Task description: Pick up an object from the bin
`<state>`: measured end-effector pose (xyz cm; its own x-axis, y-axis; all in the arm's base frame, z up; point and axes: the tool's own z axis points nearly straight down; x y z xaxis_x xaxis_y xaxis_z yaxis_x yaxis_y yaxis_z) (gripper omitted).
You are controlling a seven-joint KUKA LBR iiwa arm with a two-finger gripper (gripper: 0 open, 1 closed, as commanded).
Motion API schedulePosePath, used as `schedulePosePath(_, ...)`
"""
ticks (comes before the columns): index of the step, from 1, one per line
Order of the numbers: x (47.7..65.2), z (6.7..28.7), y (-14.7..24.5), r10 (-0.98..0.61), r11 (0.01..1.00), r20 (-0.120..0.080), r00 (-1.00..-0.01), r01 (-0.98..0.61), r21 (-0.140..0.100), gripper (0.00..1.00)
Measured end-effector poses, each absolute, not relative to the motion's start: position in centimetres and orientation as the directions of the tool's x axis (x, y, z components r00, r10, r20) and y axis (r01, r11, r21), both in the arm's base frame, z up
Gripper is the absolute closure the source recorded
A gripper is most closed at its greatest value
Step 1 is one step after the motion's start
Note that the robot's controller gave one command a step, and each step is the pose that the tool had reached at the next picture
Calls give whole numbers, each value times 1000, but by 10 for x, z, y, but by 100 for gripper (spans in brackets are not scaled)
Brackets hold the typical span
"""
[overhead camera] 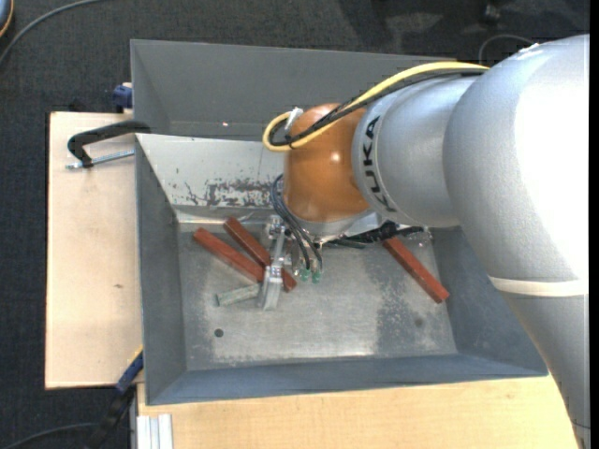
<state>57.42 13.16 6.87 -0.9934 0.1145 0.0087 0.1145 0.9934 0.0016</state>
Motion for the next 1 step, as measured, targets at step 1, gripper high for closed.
schedulePosePath(1,580,76,131,114,993,-15,-993,114,6,100)
